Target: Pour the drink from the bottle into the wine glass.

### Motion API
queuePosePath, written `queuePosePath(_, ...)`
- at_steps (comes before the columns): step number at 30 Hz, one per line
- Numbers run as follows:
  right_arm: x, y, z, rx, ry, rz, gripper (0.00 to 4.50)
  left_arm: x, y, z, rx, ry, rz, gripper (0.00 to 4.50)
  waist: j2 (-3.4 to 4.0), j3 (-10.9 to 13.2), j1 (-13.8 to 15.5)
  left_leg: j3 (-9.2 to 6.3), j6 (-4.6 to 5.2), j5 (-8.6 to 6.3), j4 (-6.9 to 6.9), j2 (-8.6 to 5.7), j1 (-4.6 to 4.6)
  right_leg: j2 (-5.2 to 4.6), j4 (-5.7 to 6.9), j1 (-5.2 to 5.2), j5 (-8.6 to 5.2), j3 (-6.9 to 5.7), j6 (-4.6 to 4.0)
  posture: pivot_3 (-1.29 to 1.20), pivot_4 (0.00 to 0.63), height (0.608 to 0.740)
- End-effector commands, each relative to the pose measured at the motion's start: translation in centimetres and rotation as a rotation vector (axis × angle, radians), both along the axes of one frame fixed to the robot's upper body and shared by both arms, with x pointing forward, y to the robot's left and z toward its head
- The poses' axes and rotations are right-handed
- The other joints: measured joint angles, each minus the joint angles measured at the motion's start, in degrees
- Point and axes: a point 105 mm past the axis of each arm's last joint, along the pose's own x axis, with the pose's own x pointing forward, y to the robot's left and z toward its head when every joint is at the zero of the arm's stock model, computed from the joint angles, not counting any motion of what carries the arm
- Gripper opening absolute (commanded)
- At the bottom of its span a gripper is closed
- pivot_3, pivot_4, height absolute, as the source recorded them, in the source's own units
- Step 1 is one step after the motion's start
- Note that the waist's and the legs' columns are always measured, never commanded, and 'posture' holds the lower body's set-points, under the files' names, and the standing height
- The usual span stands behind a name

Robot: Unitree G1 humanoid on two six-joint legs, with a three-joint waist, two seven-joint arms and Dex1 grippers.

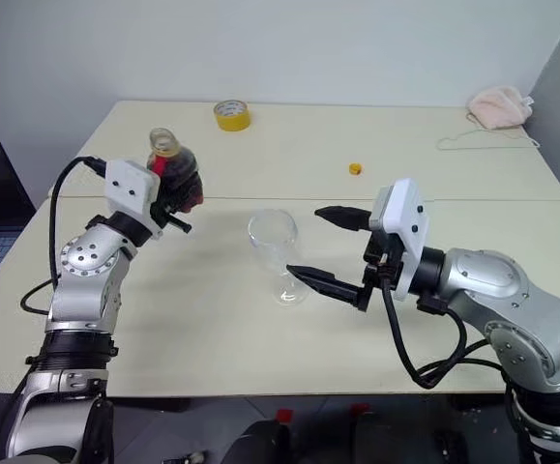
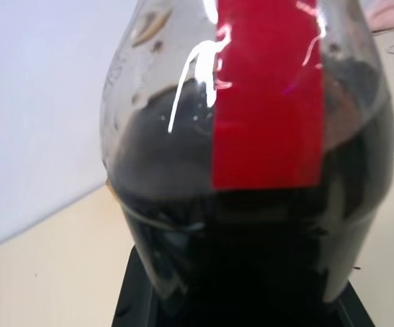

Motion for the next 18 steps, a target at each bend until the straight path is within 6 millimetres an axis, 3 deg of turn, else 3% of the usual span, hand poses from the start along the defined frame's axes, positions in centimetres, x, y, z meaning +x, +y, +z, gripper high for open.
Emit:
queuePosePath(1, -0.3, 0.0, 0.3, 0.016, -0.044, 0.009, 4.50, -0.9, -1.3, 3.0, 0.063, -0.100, -0.058, 0.79, 0.00, 0.00, 0.01, 0.00, 0.00, 0.00, 0.00, 0.00, 0.00, 0.00, 0.01, 0.00, 0.00, 0.01, 0.00, 0.00, 0.150, 0.740)
queuePosePath(13, 0.6, 1.1, -1.7, 0.060, -0.035, -0.042, 4.50, -1.6, -3.0, 4.0, 0.270, -0.189, -0.144, 0.79, 0.01, 0.00, -0.02, -0.02, 0.00, 0.00, -0.01, 0.01, 0.01, 0.02, 0.01, -0.01, 0.00, 0.00, 0.00, 0.00, 0.150, 0.740)
queuePosePath(18, 0.6, 1.6, -1.6, 0.083, -0.041, -0.034, 4.50, -1.9, -3.4, 4.0, 0.327, -0.230, -0.165, 0.79, 0.01, 0.00, -0.04, 0.00, 0.00, 0.00, -0.01, 0.01, 0.01, 0.02, 0.01, -0.03, 0.00, 0.01, 0.00, 0.00, 0.150, 0.740)
